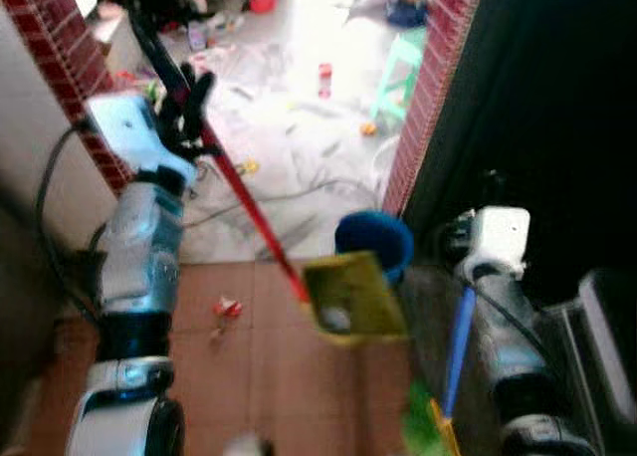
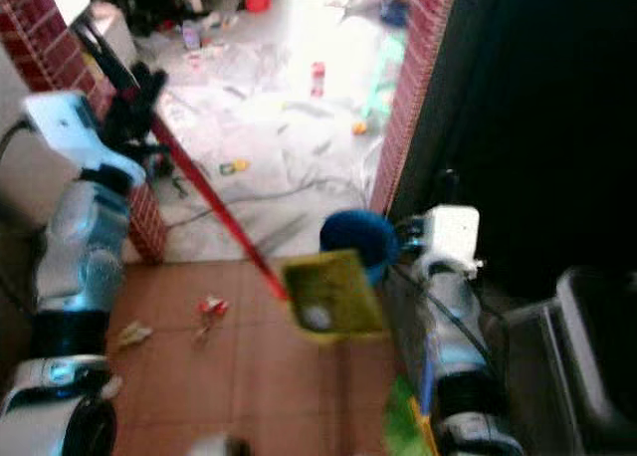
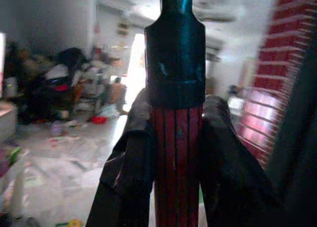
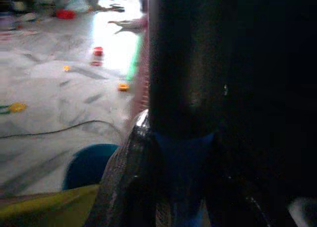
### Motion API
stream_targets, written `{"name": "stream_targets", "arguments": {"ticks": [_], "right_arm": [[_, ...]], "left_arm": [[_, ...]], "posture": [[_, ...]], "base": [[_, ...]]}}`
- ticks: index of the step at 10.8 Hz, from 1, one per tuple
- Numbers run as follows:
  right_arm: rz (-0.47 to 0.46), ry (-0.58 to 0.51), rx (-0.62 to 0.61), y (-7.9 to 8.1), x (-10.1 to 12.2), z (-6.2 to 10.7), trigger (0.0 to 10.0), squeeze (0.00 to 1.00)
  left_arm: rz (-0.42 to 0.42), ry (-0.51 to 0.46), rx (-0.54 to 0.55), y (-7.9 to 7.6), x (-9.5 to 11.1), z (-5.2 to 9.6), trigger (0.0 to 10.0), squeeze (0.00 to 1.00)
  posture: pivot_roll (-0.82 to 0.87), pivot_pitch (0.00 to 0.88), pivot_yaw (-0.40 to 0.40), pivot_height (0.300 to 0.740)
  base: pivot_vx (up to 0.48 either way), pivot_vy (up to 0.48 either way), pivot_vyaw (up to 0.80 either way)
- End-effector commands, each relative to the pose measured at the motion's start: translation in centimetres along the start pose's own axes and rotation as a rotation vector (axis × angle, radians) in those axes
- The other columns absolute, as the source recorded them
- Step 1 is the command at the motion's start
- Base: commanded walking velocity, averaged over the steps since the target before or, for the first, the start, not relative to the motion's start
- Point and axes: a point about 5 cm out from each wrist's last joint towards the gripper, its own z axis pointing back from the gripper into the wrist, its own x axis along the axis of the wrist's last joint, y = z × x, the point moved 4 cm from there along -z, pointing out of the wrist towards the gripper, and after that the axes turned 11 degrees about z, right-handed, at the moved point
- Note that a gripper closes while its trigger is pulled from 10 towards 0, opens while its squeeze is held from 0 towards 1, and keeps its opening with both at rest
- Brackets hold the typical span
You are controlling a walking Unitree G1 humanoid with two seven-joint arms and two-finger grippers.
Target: Sweep floor
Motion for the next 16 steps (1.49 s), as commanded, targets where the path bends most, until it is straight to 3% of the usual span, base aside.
{"name": "stream_targets", "arguments": {"ticks": [1,5,14,16], "right_arm": [[-0.008,-0.028,-0.028,-0.9,0.6,-0.3,10.0,0.0],[-0.003,-0.031,-0.021,-0.7,0.6,-0.3,10.0,0.0],[0.0,-0.017,0.003,-0.2,0.1,-0.1,10.0,0.0],[-0.001,-0.015,0.005,-0.2,0.0,-0.1,10.0,0.0]], "left_arm": [[-0.041,-0.086,-0.058,-1.6,2.3,-0.9,10.0,0.0],[-0.035,-0.08,-0.069,-2.0,1.9,-0.8,10.0,0.0],[-0.086,-0.139,-0.1,-3.5,3.2,-1.8,10.0,0.0],[-0.097,-0.12,-0.082,-3.0,2.8,-1.4,10.0,0.0]], "posture": [[-0.03,0.0,0.026,0.74],[-0.02,0.0,0.027,0.74],[-0.03,0.0,0.027,0.74],[-0.03,0.0,0.028,0.74]], "base": [[0.48,0.0,0.0],[0.48,0.0,0.0],[0.48,0.0,0.0],[0.0,0.0,0.0]]}}
